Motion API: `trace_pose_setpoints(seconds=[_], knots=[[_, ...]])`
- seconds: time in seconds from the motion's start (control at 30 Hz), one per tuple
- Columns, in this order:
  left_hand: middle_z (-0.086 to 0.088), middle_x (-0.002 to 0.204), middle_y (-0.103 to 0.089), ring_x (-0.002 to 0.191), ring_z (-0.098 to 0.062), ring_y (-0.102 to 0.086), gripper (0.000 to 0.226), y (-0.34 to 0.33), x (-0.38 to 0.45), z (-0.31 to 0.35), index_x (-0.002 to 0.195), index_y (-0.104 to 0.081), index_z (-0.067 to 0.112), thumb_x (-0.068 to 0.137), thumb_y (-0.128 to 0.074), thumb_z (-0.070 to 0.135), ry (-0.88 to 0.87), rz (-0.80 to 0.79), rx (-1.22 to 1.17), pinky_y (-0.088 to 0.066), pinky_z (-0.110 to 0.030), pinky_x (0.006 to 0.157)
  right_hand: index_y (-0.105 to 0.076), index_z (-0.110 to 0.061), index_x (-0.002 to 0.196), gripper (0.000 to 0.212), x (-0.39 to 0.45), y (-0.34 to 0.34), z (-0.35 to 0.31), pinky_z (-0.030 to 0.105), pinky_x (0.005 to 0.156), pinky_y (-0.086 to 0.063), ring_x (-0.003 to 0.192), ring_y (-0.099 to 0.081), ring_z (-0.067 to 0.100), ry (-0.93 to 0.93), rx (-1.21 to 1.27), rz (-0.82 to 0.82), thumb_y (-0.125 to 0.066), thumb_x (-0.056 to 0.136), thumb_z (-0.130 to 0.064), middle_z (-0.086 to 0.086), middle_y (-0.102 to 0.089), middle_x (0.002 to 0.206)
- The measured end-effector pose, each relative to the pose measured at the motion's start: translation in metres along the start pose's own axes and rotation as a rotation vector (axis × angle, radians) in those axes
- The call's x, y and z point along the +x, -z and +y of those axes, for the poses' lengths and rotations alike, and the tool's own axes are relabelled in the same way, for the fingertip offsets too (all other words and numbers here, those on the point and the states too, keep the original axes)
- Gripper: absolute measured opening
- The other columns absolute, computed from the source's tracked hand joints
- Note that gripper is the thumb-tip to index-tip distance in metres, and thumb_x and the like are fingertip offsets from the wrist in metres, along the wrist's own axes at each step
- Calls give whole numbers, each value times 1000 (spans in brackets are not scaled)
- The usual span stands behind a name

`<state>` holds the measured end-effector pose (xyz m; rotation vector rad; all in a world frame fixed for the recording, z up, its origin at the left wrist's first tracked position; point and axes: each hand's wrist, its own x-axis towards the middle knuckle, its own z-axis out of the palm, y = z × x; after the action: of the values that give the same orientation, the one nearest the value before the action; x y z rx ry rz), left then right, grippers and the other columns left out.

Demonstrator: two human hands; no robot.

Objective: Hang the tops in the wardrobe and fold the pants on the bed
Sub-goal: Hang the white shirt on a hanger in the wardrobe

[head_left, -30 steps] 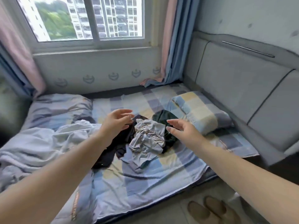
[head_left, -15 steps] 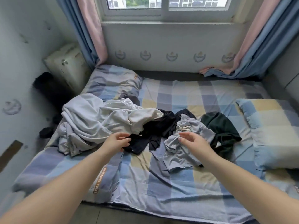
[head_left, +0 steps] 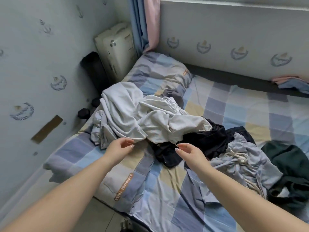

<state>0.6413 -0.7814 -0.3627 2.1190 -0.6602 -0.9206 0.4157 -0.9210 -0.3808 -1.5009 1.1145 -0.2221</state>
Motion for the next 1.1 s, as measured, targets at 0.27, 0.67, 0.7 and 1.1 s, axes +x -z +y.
trace_pose_setpoints(seconds=[0.27, 0.67, 0.7, 1.1], knots=[[-4, 105, -67, 98, -15, -61, 20, 53, 137, -102, 107, -65, 12, 88, -62, 8, 61, -8, 139, -44, -25, 87, -52, -17, 135, 51, 143, -126, 12, 24, 97, -39, 123, -51, 12, -71, -143, -76, -63, 88, -35, -1, -56, 134], [6, 145, -41, 134, -9, -35, 57, -32, 283, -195, 142, -40, 26, 89, -60, 18, -175, -200, 250, -22, -12, 101, -18, -21, 151, 80, 307, -245, 86, 23, 93, -37, 126, -43, 12, -245, -65, 44, -64, 87, -26, 1, -38, 148], [7, 146, -40, 135, -7, -34, 59, -37, 287, -199, 143, -38, 27, 89, -60, 18, -176, -199, 220, -21, -9, 99, -17, -19, 151, 81, 314, -249, 90, 29, 100, -39, 131, -40, 15, -249, -61, 46, -65, 87, -24, 3, -34, 151], [9, 134, -45, 123, -6, -44, 78, 12, 285, -203, 146, -31, 33, 79, -70, 21, -257, -124, 148, -36, -21, 100, -68, -14, 89, 6, 293, -295, 27, 27, 66, -46, 72, -59, 13, -190, 320, -58, -68, 84, -17, 3, -66, 80]])
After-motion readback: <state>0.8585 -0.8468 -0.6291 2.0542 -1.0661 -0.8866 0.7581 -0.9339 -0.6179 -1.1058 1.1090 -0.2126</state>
